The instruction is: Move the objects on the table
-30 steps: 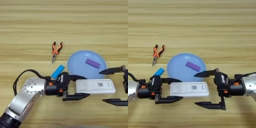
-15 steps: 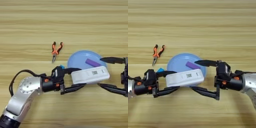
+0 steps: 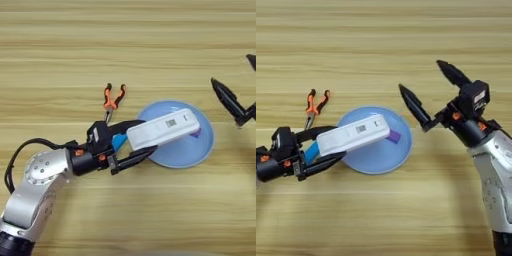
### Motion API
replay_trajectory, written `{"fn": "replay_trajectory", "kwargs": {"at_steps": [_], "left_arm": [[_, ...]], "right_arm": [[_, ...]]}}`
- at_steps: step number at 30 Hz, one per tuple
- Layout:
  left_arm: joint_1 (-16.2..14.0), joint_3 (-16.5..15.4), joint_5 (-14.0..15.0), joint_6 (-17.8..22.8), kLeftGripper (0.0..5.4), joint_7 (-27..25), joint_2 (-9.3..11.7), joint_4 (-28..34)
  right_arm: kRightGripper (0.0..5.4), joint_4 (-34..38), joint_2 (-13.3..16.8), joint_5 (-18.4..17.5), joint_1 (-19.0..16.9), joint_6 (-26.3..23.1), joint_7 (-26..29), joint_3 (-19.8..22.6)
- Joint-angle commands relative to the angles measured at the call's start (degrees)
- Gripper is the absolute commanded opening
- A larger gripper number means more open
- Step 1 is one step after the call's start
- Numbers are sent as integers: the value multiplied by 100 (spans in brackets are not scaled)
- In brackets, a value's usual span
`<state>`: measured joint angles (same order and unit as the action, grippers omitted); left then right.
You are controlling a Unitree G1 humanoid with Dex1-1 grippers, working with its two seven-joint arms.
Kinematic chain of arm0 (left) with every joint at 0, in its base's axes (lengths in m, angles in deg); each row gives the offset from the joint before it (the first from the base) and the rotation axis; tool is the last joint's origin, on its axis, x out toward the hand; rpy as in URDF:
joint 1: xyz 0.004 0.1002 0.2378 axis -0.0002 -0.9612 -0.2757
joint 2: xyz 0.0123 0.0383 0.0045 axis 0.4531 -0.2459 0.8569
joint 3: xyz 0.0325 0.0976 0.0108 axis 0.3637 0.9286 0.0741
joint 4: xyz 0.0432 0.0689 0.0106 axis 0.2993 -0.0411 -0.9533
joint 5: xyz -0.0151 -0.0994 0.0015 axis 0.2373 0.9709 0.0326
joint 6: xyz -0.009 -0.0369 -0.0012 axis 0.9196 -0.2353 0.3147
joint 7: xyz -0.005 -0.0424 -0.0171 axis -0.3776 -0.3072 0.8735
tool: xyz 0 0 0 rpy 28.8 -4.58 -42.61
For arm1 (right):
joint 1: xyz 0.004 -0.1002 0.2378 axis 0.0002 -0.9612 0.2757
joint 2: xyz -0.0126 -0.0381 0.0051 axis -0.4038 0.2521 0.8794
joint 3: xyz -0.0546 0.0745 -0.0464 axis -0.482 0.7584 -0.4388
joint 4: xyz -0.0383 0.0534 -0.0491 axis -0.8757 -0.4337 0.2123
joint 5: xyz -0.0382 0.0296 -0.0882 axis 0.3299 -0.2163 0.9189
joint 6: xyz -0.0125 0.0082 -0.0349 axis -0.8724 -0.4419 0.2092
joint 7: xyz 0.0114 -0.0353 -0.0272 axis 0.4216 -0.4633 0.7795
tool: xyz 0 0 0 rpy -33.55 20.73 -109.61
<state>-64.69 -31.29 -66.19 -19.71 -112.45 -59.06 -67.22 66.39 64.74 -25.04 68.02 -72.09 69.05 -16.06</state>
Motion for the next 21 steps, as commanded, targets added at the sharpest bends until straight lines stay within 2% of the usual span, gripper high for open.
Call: {"fn": "replay_trajectory", "kwargs": {"at_steps": [1, 3, 6, 10, 16, 17, 21], "left_arm": [[-39, -110, 8, -94, 285, 56, -8, -56], [-54, -128, 0, -113, 285, 82, -21, -68], [-66, -159, -22, -151, 285, 123, -37, -104], [-21, -263, -72, -186, 285, 281, -97, -198], [105, -441, -383, -384, 285, 862, -312, -641], [158, -508, -478, -409, 285, 1058, -373, -774], [497, -795, -1386, -448, 285, 2407, -563, -1484]], "right_arm": [[540, -273, -222, 842, -15, 544, -504, -85], [540, -470, -396, 1078, 0, 607, -880, -33], [540, -841, -670, 1076, 54, 490, -1361, 128], [540, -1222, -858, 1324, 102, 636, -1919, 257], [540, -1616, -1024, 1670, 37, 1008, -2471, 389], [540, -1660, -1037, 1715, 24, 1072, -2497, 362], [540, -1817, -1062, 1765, 23, 1204, -2393, 166]]}}
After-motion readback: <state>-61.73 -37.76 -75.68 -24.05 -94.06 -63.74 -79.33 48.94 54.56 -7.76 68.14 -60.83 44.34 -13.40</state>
